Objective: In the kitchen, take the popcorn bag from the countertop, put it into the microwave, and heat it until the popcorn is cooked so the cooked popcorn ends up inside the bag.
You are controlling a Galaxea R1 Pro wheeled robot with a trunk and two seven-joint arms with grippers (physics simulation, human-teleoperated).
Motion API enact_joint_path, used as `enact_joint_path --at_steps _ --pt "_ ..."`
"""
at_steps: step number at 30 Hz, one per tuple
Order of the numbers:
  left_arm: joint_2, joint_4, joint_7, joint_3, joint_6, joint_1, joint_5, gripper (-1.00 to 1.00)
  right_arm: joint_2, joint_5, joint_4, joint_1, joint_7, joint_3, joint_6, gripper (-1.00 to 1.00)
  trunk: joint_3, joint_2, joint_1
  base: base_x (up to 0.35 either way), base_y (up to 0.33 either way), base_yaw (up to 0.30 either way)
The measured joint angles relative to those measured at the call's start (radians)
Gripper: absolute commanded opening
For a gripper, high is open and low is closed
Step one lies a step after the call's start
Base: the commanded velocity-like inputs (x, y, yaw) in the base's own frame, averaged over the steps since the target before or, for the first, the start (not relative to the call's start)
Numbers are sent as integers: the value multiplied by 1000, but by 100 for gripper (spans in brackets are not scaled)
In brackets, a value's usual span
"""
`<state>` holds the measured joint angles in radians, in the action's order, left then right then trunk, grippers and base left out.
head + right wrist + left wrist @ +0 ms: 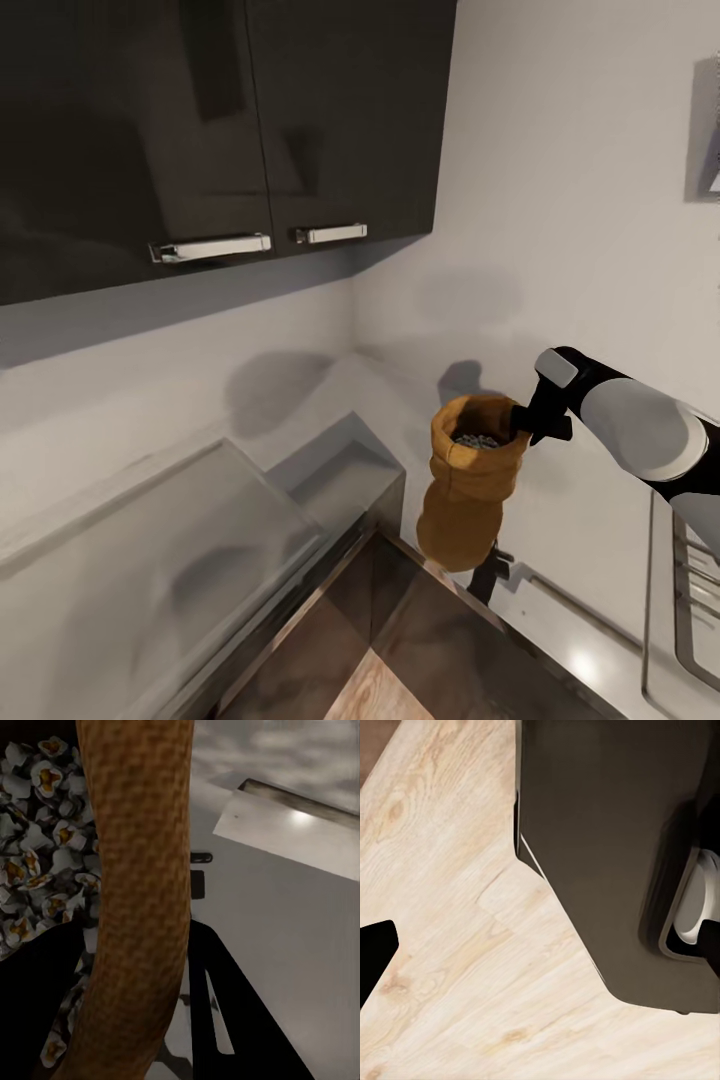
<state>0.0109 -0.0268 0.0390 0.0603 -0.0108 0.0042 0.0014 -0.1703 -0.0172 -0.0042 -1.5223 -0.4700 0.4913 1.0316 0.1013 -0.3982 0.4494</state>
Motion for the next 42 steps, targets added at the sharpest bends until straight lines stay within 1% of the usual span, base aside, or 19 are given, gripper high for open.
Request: enact_joint_path --at_steps 42 --pt "0 0 0 0 1 0 0 100 0 1 0 0 0 -2 0 -100 -70 0 0 0 0 0"
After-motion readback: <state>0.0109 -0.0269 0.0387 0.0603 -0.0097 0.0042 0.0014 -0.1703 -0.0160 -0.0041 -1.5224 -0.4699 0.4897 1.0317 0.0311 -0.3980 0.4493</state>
